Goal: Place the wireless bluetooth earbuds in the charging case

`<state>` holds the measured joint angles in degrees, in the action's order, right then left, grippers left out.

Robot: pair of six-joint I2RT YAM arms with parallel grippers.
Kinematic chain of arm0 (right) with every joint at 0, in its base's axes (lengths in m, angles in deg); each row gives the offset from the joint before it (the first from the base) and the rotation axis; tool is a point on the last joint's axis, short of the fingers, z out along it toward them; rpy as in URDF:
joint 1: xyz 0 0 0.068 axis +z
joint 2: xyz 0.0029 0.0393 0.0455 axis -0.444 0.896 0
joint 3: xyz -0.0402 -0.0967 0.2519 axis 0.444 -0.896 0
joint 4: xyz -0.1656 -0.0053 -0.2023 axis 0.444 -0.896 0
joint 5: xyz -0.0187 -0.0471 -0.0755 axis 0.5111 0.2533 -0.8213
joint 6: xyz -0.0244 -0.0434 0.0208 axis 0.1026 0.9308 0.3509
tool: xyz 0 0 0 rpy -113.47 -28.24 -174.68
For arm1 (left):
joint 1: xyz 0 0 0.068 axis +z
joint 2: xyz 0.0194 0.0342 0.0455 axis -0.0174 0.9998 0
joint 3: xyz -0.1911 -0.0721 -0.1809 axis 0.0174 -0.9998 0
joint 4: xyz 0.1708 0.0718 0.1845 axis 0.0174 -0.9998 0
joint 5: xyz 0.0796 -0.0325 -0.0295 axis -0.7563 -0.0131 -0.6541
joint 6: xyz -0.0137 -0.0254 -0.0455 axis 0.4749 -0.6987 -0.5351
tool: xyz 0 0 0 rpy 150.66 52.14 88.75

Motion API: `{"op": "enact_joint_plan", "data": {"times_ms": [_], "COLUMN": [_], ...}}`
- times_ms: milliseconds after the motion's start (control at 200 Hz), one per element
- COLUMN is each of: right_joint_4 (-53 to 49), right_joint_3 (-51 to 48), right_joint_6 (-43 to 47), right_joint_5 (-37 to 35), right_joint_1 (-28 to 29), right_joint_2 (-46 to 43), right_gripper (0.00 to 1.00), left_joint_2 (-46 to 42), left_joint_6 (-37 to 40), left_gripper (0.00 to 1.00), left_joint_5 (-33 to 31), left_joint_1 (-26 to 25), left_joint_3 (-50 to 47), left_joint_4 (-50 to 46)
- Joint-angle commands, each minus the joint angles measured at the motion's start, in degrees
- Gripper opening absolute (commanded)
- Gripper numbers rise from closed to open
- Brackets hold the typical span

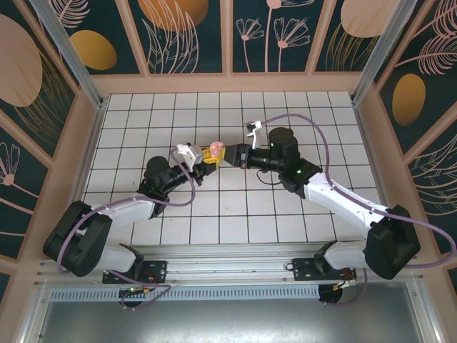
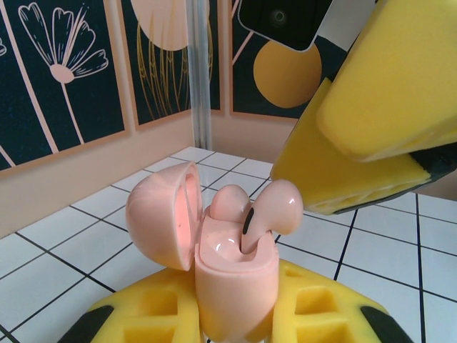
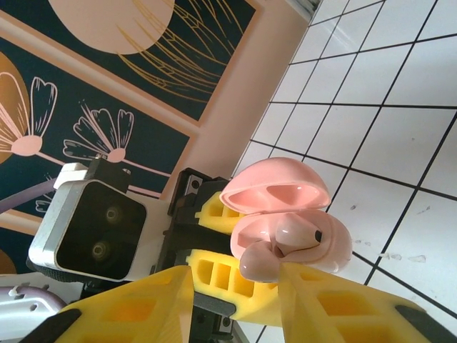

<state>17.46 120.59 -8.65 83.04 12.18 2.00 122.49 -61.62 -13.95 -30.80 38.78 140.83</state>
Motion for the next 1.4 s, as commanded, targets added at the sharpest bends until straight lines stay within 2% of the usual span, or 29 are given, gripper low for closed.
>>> {"op": "enact_joint_plan", "data": {"times_ms": [0, 946, 1271, 1396], "right_joint_4": [2.5, 4.3, -0.6, -1.8], "right_joint_3": [0.2, 2.6, 1.1, 0.5], "right_joint_6": [-0.5, -0.7, 0.4, 0.8], "right_joint_5": [1.2, 2.8, 0.6, 0.3], "right_joint_1": [-0.4, 1.1, 0.4, -0.2], "right_joint_2": [0.7, 3.5, -0.2, -1.7], "right_gripper": [0.36, 0.27, 0.4, 0.41], "left_joint_2": [-1.3, -1.3, -1.1, -1.1], "left_joint_6": [0.9, 1.2, 1.2, 1.1], "left_gripper": [0.07, 0.07, 0.07, 0.07], "left_joint_5": [0.6, 0.6, 0.8, 0.7], "left_joint_1": [-0.4, -0.4, -0.4, -0.4], "left_joint_3": [0.9, 1.4, 1.5, 1.5], "left_joint_4": [0.4, 0.0, 0.1, 0.1]}}
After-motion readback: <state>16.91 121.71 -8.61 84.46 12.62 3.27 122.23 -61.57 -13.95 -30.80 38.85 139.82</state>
